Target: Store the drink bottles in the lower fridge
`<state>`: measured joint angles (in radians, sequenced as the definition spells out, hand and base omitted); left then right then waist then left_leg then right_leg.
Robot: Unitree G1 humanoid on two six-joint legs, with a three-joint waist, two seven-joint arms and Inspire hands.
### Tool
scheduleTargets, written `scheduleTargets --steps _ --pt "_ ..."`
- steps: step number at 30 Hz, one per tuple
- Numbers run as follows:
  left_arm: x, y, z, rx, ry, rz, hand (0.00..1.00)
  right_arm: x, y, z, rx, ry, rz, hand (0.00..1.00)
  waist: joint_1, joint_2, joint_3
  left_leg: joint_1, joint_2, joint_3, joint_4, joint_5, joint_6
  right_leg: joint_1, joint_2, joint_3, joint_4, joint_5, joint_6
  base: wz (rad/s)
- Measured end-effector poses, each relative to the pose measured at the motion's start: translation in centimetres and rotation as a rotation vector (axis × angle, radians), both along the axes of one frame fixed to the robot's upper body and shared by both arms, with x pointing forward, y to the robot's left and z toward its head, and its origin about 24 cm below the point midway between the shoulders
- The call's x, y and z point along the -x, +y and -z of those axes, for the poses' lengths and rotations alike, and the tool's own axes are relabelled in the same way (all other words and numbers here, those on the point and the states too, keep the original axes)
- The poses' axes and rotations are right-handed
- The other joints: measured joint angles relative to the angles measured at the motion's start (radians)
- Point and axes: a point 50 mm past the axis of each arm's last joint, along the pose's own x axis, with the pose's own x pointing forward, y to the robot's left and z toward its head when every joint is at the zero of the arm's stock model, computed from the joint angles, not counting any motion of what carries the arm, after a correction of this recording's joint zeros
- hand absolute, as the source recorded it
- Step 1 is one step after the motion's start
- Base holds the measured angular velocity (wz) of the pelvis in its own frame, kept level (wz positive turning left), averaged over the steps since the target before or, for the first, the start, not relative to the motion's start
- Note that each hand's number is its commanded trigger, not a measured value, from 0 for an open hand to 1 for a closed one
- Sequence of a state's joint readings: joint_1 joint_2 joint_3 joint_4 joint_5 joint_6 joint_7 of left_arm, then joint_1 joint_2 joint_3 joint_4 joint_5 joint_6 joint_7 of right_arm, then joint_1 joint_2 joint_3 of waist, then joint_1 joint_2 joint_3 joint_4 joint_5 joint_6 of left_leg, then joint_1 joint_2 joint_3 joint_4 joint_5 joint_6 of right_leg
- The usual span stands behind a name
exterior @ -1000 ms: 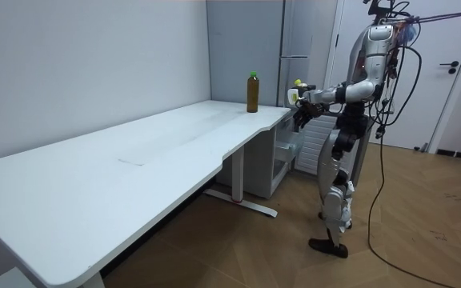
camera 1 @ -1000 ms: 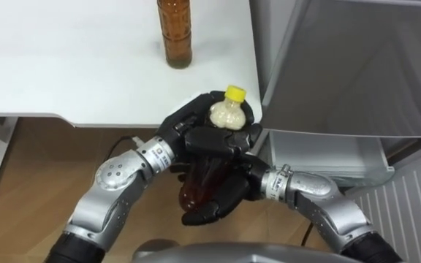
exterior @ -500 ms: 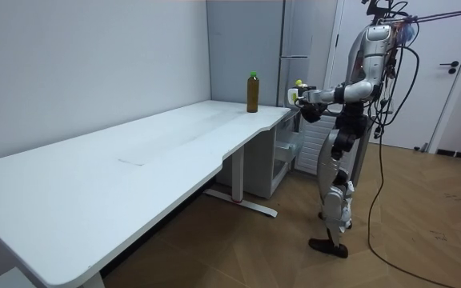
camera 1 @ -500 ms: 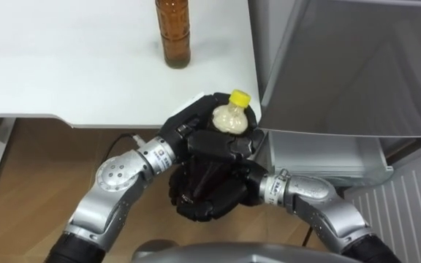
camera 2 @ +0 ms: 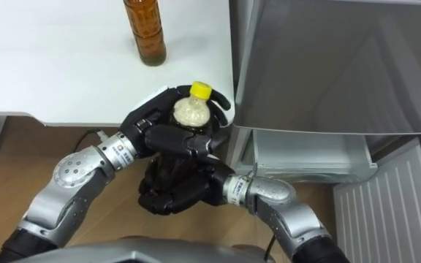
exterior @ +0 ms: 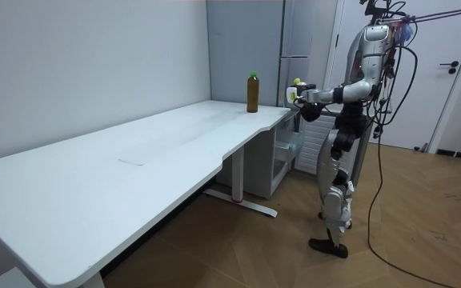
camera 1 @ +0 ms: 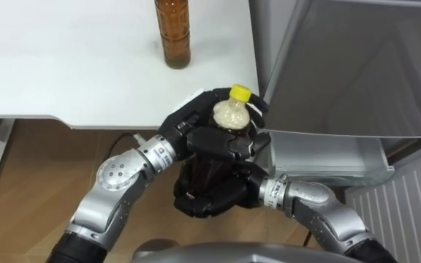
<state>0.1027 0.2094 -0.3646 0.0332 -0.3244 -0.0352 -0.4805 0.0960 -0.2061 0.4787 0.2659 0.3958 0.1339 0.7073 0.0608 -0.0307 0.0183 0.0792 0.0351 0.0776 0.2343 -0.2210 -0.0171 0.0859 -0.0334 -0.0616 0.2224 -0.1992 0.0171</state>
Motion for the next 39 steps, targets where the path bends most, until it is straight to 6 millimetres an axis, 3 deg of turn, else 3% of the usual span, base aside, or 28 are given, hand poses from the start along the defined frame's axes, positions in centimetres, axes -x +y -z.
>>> scheduleTargets --steps 12,24,26,39 --pt "-0.4 0.0 -1.2 0.018 -0.045 -0.038 0.00 -0.5 0.1 -0.5 -0.041 -0.024 0.021 1.00 -0.003 0.004 -0.0021 -0.014 0.001 0.001 0.006 0.000 0.000 -0.004 0.000 -0.002 -0.001 0.001 -0.001 0.00" --pt "-0.7 -0.1 -3.0 0.036 -0.121 -0.083 0.00 -1.3 0.1 -1.7 -0.074 -0.096 0.044 1.00 -0.021 0.047 -0.0019 -0.007 0.004 0.001 0.007 0.000 0.000 0.002 -0.001 -0.024 0.006 0.003 -0.003 0.00" --pt "-0.8 -0.1 -3.6 0.044 -0.144 -0.084 1.00 -1.5 0.1 -2.0 -0.088 -0.121 0.049 1.00 -0.024 0.049 -0.0029 -0.005 0.004 0.001 0.007 0.000 0.000 0.003 -0.001 -0.024 0.006 0.003 -0.003 0.00" --pt "-0.9 -0.1 -5.7 0.055 -0.236 -0.108 1.00 -1.9 0.3 -3.1 -0.158 -0.188 0.078 1.00 -0.029 0.048 -0.0022 0.004 0.005 0.002 0.006 -0.001 -0.001 0.014 -0.001 -0.022 -0.003 0.003 -0.003 0.00"
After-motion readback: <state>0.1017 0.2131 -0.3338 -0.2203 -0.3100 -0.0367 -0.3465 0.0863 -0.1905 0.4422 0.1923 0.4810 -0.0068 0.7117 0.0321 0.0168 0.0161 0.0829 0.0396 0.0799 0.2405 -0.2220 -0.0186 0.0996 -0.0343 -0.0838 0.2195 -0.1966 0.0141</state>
